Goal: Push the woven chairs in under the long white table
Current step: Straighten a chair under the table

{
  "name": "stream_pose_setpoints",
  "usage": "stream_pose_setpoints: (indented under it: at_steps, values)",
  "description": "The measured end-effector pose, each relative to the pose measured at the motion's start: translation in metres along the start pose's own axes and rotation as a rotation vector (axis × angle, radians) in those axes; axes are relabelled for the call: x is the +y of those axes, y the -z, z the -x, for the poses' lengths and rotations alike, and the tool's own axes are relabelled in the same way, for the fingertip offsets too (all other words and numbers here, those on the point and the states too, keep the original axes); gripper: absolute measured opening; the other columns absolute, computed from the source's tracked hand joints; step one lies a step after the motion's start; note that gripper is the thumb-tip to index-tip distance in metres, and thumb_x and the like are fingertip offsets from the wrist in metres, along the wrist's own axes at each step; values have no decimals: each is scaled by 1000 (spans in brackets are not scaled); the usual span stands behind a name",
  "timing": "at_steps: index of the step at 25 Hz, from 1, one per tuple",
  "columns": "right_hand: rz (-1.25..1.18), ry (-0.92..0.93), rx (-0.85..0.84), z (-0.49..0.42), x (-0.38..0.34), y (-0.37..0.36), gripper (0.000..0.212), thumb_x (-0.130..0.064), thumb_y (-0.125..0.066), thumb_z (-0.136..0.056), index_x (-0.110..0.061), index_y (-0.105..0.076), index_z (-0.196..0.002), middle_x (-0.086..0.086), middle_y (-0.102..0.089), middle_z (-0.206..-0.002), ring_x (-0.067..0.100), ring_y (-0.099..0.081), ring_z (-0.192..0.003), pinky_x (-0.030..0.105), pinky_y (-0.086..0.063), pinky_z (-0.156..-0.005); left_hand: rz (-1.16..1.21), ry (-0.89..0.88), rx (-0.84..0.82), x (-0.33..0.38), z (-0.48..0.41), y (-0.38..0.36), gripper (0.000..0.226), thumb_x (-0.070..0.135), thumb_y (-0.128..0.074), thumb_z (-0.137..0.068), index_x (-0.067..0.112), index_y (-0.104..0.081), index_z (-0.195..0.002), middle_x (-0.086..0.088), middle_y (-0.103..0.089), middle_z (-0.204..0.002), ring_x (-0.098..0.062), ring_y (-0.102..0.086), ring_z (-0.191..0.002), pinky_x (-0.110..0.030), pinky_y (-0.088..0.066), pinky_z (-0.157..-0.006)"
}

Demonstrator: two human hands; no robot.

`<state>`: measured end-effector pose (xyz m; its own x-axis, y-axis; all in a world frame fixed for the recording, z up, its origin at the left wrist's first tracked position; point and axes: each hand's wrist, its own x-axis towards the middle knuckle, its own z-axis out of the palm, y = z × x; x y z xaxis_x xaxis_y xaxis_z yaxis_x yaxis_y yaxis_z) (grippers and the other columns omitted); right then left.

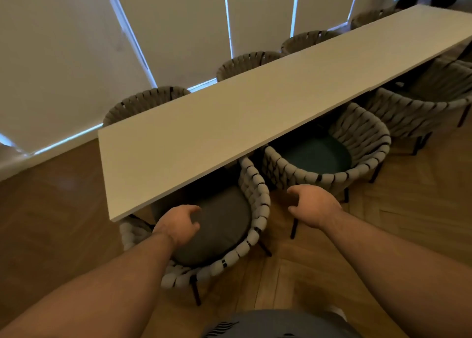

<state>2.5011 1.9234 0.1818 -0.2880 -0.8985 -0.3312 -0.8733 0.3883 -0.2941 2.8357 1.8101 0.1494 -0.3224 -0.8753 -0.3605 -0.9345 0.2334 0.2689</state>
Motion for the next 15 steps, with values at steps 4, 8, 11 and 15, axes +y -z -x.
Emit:
stream_pose_setpoints:
  at_steps: [4, 8, 11, 15]
  values:
    - [19, -48, 30, 3, 67, 25, 50, -37, -67, -95, -36, -56, -144, -5, -66, -134, 16, -63, -119, 35, -57, -97, 8, -30, 12, 71, -16, -7, 54, 27, -65, -100, 34, -52, -152, 4, -57, -151, -14, -60, -127, -31, -49, -109]
    - [78, -34, 67, 0, 151, 59, 54, -37, -65, -98, -33, -52, -150, -3, -63, -141, 19, -61, -127, 36, -52, -106, 75, -26, 22, 165, -30, -33, 53, 27, -65, -99, 35, -53, -150, 3, -58, -148, -16, -62, -122, -36, -54, -106]
    - [136, 10, 55, -1, 217, 84, 55, -37, -64, -97, -33, -52, -151, -5, -60, -145, 18, -57, -132, 38, -47, -112, 121, -13, -31, 240, -36, -57, 54, 26, -62, -99, 35, -53, -150, 1, -61, -144, -17, -61, -124, -35, -53, -105]
    - [157, 28, 4, -12, 287, 103, 51, -34, -65, -90, -41, -58, -140, -11, -64, -137, 13, -59, -124, 40, -50, -109, 204, 21, -86, 319, -43, -85, 56, 23, -64, -98, 38, -50, -151, 2, -63, -135, -9, -67, -100, -30, -61, -89]
